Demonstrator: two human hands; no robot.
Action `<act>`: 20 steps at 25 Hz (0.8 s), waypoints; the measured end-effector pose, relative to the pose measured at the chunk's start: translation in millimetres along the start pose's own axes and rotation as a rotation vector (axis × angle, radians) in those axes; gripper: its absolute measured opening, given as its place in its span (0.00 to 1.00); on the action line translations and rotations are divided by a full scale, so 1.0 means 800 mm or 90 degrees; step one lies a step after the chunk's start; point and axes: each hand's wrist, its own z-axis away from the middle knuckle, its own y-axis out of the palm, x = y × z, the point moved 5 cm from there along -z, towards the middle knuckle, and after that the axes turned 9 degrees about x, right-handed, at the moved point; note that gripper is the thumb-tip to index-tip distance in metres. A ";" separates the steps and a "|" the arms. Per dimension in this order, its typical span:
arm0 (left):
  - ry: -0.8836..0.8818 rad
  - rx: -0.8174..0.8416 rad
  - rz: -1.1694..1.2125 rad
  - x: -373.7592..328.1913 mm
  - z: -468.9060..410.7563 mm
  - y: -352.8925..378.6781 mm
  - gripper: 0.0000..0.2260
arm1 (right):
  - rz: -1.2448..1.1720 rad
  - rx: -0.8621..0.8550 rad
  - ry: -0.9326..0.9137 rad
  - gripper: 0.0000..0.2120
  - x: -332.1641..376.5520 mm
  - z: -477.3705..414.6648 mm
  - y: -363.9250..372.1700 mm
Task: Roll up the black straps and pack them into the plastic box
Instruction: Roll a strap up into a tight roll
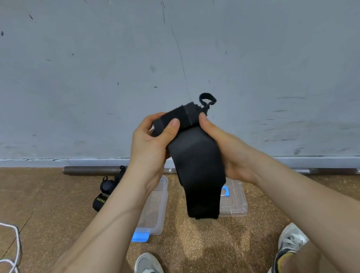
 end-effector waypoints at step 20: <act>0.013 0.184 -0.190 -0.008 0.002 0.011 0.13 | 0.072 -0.077 -0.069 0.13 0.027 0.003 -0.011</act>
